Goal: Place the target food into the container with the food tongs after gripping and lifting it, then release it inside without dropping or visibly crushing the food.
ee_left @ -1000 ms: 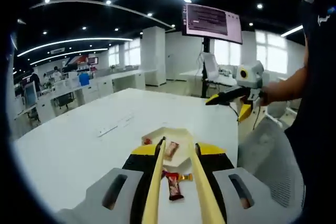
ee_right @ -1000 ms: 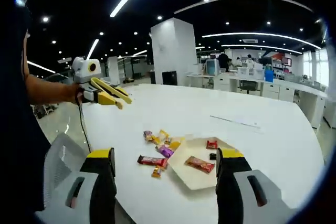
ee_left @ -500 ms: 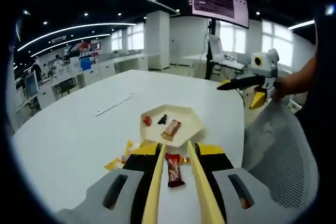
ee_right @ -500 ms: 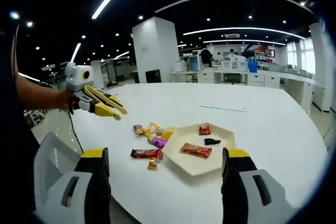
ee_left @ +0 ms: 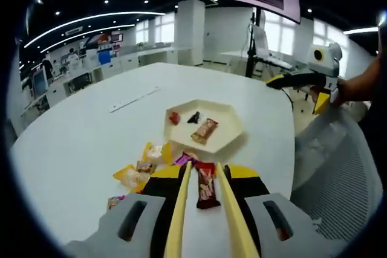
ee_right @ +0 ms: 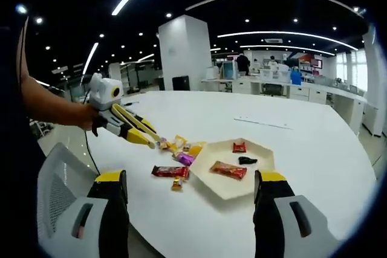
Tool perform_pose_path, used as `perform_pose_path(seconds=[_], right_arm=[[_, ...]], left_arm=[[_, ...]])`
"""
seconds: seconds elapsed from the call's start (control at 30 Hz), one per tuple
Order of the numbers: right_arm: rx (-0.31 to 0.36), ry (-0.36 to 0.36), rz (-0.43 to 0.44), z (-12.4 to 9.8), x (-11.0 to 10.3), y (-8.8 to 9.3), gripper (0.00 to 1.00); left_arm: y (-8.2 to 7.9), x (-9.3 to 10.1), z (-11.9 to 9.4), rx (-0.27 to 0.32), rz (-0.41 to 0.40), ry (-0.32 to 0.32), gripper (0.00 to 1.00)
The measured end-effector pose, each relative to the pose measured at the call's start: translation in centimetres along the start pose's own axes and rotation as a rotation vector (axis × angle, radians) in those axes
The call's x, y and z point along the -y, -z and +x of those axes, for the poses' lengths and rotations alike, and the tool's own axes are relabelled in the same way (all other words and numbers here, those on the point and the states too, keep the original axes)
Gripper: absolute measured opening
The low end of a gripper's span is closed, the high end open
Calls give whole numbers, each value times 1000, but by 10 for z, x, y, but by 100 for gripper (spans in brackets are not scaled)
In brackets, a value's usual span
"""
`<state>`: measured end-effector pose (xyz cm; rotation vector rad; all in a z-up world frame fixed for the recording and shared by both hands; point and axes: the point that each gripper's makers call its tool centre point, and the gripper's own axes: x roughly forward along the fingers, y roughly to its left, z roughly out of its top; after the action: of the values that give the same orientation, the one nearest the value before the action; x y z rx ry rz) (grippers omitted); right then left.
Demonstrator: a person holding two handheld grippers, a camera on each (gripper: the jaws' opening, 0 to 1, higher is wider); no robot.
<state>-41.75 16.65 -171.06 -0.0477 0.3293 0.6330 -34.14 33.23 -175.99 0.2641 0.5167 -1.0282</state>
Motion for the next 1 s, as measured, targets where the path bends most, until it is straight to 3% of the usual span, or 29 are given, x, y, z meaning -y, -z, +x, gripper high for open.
perform_pose_path(seconds=[0.07,0.2,0.4,0.5,0.57,0.6,0.73,0.83,0.93,1.0], right_arm=[[-2,4,-2,0,0,0,85],[-1,8,-2,-1,1,1,84],[1,6,13,-1,2,1,83],[8,16,30,-3,6,0,83],[9,20,33,-3,6,1,82],[8,20,33,-3,6,1,82],[4,15,29,-2,5,1,82],[7,15,36,-2,5,1,80],[-3,5,47,-3,4,3,73],[4,6,47,-3,4,2,74]], left_arm=[[5,3,7,-5,-23,26,23],[16,0,19,-53,-25,2,23],[26,3,34,-90,-45,18,23],[31,1,40,-114,5,-26,24],[32,3,43,-113,-14,-9,24],[35,0,44,-130,-1,-39,24],[40,1,49,-166,25,-45,24],[43,3,51,-166,4,-34,24],[44,2,51,-153,-21,-43,24],[43,2,50,-156,-28,-37,24]])
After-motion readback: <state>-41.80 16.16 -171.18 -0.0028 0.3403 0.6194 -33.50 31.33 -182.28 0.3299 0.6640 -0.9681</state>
